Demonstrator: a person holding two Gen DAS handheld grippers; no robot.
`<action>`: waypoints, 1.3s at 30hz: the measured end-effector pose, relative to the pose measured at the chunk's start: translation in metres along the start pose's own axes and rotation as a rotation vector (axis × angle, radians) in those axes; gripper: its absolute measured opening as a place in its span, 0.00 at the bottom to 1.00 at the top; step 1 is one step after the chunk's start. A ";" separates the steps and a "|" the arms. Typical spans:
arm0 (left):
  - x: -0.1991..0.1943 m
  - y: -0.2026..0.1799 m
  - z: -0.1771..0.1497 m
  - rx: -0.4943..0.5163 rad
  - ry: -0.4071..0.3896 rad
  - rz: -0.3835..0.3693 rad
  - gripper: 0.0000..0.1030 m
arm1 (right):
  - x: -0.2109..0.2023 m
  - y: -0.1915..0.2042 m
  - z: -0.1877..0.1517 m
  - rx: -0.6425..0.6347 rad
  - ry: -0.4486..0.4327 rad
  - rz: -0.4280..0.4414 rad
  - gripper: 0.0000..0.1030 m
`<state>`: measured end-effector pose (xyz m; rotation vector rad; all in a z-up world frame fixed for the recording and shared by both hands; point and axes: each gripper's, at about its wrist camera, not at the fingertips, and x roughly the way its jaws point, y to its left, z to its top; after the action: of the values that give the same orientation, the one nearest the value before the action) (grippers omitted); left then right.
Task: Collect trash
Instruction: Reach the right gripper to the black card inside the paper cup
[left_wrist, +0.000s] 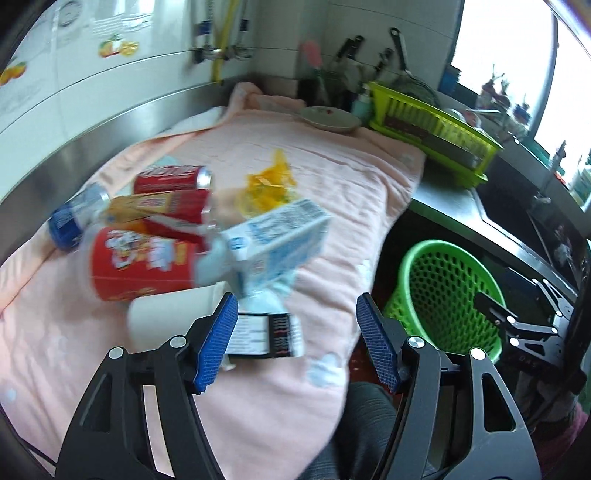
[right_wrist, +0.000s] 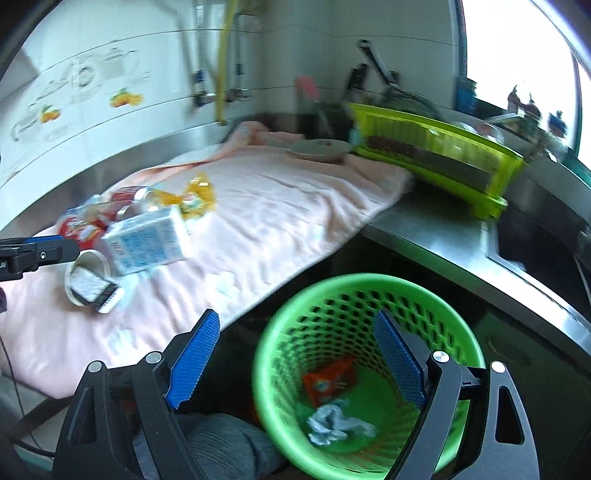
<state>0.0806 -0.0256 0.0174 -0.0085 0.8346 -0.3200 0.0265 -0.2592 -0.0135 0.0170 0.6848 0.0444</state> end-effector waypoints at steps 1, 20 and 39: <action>-0.003 0.008 -0.001 -0.013 -0.002 0.011 0.64 | 0.002 0.009 0.003 -0.022 0.003 0.030 0.80; -0.025 0.106 -0.035 -0.179 0.023 0.124 0.64 | 0.058 0.158 0.030 -0.528 0.102 0.479 0.74; -0.014 0.122 -0.042 -0.146 0.069 0.140 0.64 | 0.114 0.203 0.030 -0.730 0.217 0.616 0.59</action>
<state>0.0747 0.0995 -0.0167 -0.0748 0.9211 -0.1273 0.1265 -0.0515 -0.0568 -0.4852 0.8265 0.8951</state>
